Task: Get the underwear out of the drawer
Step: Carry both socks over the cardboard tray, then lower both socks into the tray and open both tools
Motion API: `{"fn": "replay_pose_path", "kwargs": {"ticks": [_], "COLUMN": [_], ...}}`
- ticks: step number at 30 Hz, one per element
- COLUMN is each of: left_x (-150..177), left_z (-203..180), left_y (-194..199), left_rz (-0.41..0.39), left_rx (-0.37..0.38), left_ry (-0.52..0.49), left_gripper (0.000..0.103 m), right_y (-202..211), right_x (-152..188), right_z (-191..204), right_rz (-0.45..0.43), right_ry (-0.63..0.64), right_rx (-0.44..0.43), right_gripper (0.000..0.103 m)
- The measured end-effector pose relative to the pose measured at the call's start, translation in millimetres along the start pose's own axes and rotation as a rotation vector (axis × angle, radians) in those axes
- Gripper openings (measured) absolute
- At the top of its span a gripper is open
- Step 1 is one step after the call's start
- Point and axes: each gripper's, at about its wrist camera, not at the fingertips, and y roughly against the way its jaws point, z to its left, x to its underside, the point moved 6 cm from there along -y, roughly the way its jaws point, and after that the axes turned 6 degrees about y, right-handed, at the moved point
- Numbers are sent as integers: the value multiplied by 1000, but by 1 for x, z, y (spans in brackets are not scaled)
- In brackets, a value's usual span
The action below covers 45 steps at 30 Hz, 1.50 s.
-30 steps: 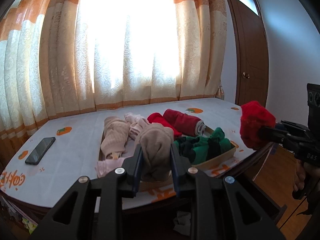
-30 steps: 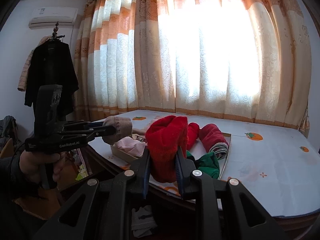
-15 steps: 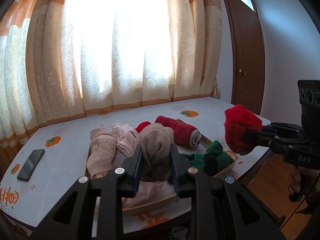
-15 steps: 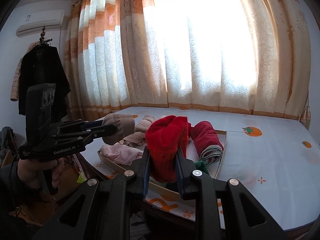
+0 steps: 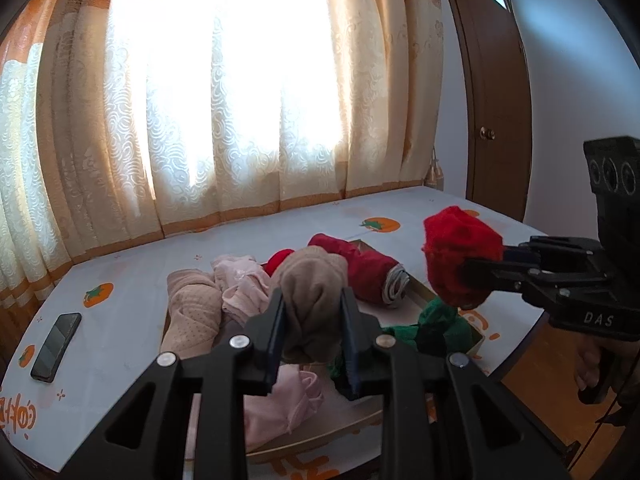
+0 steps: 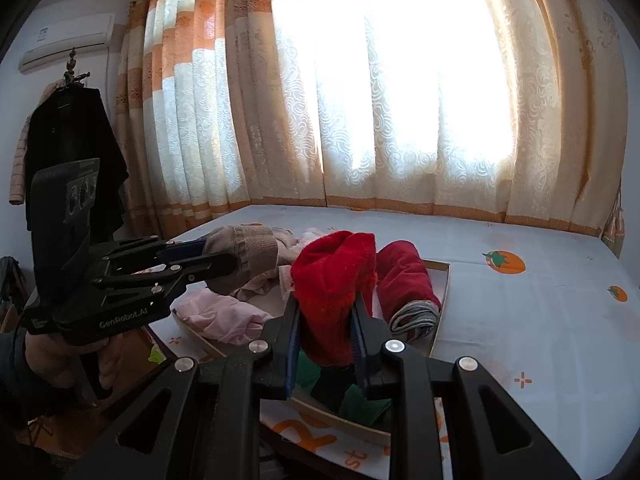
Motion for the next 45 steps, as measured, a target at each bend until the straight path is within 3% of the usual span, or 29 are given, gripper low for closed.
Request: {"fn": "replay_pose_path", "kwargs": {"ticks": [20,39,45], "left_x": [15,33,37], "left_z": [0,-4,-5], "left_y": [-47,-73,-73], "left_rz": [94,185,190], "left_rx": [-14,-18,-23], "left_ry": [15,10,7], "left_gripper": [24,25,31], "right_y": [-70,-98,-97], "right_x": [5,27,28], "right_z": [-22,-33,-33], "right_rz": [174,284,283], "right_ry": [-28,-47,-49], "right_rx": [25,44,48], "right_gripper": [26,26,27]}}
